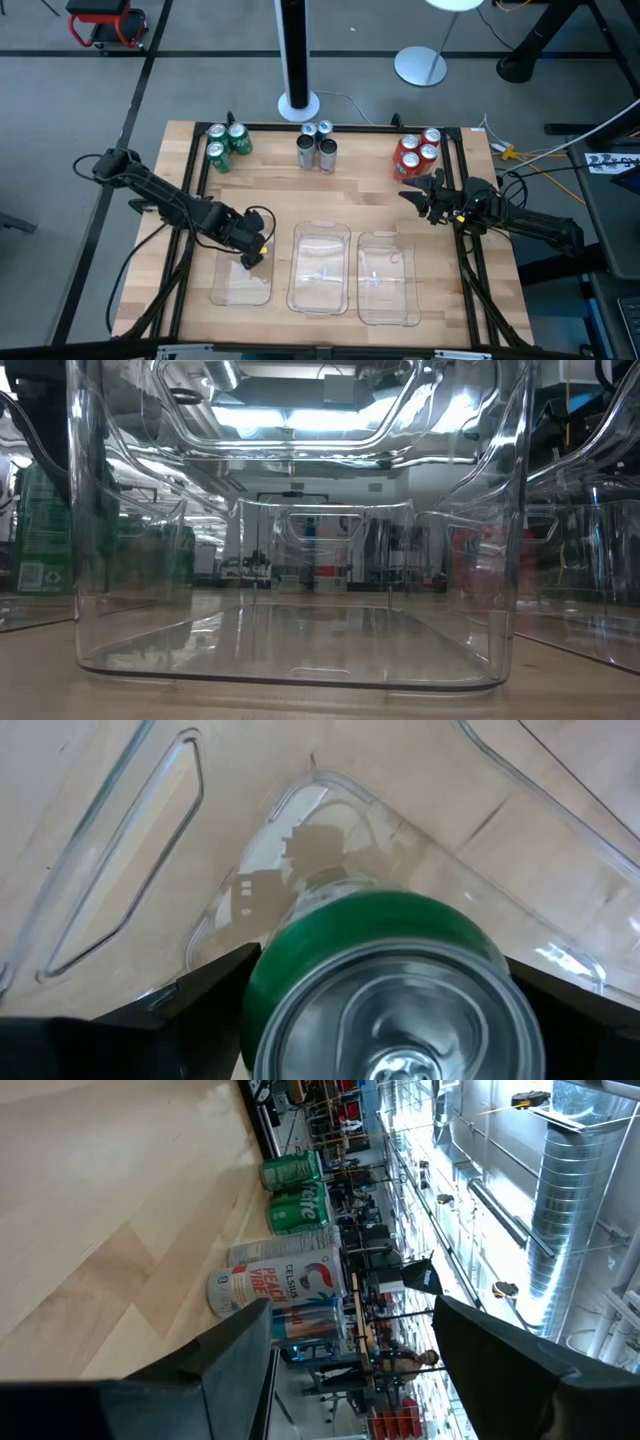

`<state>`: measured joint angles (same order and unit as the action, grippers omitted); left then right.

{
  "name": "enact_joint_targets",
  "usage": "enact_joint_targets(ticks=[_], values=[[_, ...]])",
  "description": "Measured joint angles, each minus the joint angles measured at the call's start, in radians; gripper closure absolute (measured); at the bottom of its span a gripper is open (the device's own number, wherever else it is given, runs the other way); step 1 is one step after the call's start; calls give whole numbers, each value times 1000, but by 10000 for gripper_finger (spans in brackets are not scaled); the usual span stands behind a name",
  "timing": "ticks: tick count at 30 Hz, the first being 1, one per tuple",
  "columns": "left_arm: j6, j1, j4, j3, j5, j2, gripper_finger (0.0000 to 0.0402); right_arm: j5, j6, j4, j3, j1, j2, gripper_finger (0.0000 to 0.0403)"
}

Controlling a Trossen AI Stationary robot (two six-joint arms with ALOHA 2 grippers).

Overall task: Sort soda cans
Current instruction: Put the bottom right green soda can into the left transparent bin

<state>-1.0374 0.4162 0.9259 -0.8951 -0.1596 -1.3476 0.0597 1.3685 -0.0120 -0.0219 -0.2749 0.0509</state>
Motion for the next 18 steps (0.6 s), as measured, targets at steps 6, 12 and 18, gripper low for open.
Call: enact_joint_targets(ticks=[6,12,18], values=[[-12,0,-1,0,0,0,67,0,0,0,0,0,0,125],[-4,-8,8,0,36,0,66,0,0,0,0,0,0,125],[18,-50,33,-10,129,12,66,0,0,0,0,0,0,125]])
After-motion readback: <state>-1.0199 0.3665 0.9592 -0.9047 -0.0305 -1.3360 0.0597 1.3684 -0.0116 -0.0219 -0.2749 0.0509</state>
